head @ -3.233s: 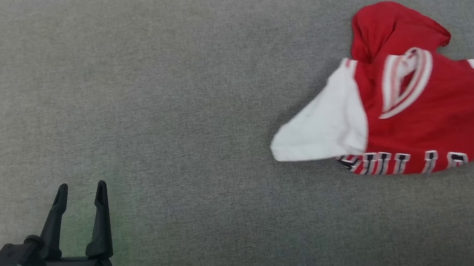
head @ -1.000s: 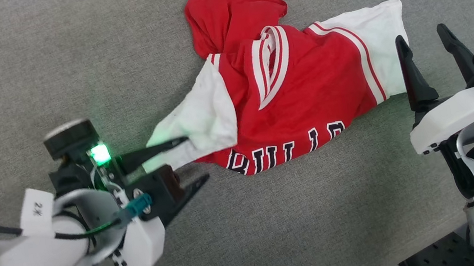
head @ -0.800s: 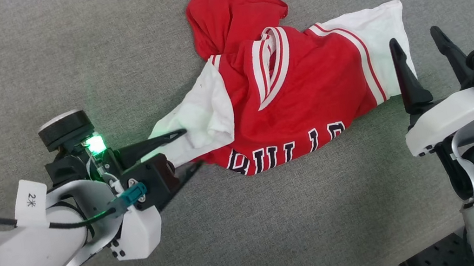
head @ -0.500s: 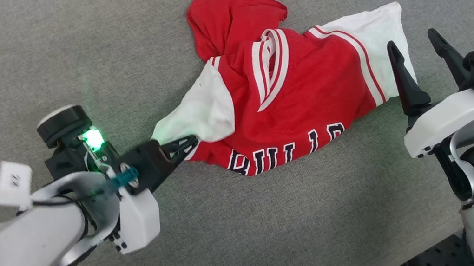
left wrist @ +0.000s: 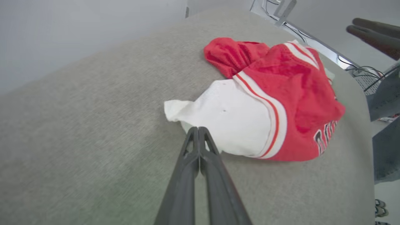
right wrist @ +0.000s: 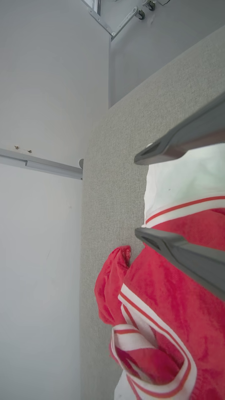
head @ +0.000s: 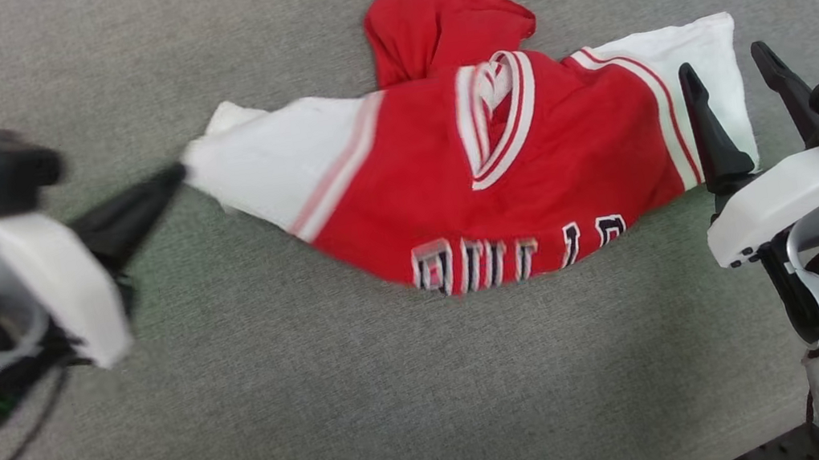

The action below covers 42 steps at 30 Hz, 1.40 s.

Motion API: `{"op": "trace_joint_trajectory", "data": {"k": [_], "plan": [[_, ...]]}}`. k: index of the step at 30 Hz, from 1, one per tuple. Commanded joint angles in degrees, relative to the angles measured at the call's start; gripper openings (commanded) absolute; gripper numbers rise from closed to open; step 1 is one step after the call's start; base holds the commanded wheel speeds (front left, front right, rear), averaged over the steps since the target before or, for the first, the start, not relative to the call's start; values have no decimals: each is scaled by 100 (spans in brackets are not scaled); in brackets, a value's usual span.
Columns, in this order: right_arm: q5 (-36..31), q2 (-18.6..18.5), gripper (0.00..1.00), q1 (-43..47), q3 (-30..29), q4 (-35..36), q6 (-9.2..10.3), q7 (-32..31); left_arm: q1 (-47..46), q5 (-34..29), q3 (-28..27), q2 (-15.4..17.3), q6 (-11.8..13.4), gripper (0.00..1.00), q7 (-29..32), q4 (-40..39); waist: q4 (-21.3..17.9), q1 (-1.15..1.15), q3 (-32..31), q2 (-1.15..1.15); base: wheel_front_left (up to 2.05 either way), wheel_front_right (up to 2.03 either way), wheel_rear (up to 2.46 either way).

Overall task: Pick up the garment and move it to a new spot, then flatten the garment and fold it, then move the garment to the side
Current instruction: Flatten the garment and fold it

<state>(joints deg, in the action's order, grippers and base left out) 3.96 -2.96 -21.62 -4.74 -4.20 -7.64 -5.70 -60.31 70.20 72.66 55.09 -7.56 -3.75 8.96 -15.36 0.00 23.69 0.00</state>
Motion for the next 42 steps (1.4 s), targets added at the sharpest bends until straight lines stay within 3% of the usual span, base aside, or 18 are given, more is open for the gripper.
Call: {"op": "trace_joint_trajectory", "data": {"k": [1, 11, 17, 22, 25, 38, 40, 42], "plan": [[-37, 4, 100, -8, 9, 50, 28, -35, 37, 245, -30, 93, 15, 0, -45, 193, 36, 0, 29, 0, 0, 0, 0], [-142, 3, 100, 52, -30, 221, 28, -178, 106, 796, -3, 486, 15, 0, -165, 957, 216, 0, 27, 0, 0, 0, 0], [-168, 3, 100, 111, -70, 277, 28, -235, 57, 983, -21, 839, 15, 0, -208, 1015, 326, 0, -51, 0, 0, 0, 0], [-181, 3, 100, 135, -52, 283, 28, -275, 204, 820, 16, 1207, 15, 0, 54, 1202, 392, 0, -116, 0, 0, 0, 0], [-197, 3, 100, 171, -62, 306, 28, -313, 382, 865, 34, 1253, 15, 0, 314, 1300, 428, 0, -144, 0, 0, 0, 0], [-268, -10, 100, 115, 44, 395, 28, -496, 691, 737, 48, 432, 15, 0, 147, 2132, 459, 0, -161, 0, 0, 0, 0], [-266, -31, 100, 133, 54, 394, 28, -527, 642, 697, 36, 389, 15, 16, 1, 2140, 475, 0, -172, 0, 0, 0, 0], [-260, -69, 100, 164, 62, 365, 28, -567, 616, 604, 30, 362, 15, 47, -228, 2109, 507, 0, -219, 0, 0, 0, 0]]}}
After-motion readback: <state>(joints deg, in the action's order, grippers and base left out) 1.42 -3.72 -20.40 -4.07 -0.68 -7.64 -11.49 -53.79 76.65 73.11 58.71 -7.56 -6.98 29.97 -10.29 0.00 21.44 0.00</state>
